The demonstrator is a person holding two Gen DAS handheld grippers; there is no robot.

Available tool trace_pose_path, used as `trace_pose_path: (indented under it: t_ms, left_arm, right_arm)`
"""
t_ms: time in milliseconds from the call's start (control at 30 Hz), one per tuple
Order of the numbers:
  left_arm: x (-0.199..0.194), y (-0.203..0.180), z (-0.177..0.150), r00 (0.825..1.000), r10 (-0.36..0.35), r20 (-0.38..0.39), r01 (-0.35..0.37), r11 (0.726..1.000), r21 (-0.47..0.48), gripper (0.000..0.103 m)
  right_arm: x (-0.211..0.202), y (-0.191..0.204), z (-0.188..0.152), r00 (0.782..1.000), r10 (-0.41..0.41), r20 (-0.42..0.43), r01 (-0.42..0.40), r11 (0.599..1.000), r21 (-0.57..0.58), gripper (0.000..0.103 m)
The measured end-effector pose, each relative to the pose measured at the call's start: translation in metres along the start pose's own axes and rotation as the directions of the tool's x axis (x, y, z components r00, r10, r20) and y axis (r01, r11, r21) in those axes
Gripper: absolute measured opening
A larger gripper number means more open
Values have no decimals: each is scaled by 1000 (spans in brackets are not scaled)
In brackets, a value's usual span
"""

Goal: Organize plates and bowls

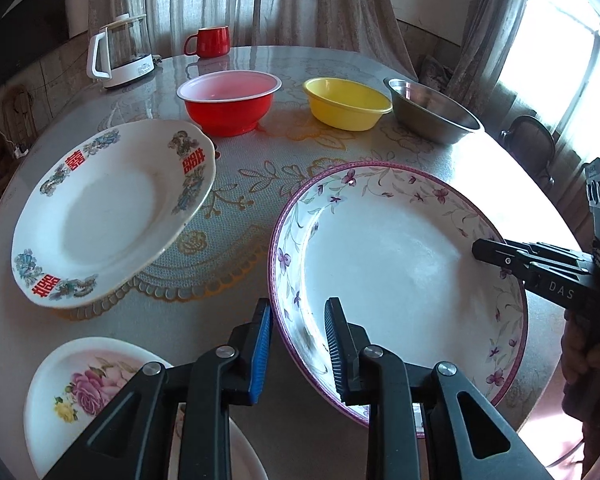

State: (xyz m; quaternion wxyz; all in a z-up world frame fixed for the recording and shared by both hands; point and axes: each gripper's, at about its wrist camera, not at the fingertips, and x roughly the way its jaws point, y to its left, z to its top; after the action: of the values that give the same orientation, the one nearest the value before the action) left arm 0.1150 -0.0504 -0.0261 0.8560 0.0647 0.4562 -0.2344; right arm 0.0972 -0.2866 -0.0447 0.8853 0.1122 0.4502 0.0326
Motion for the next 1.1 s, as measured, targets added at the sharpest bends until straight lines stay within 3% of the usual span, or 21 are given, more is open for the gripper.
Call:
trace_pose_path:
  t_ms: [433, 667, 1100]
  left_arm:
    - [-15, -1, -22, 1000, 4, 24, -3, 999, -50, 27]
    - [-23, -1, -22, 997, 34, 64, -29, 996, -84, 28]
    - [-41, 12, -27, 992, 46, 114, -29, 989, -145, 32]
  right_arm:
    - [-9, 11, -16, 1000, -12, 1, 12, 998, -65, 18]
    - [-7, 16, -14, 999, -33, -6, 32, 998, -51, 25]
    - [-25, 31, -5, 992, -94, 88, 97, 995, -37, 33]
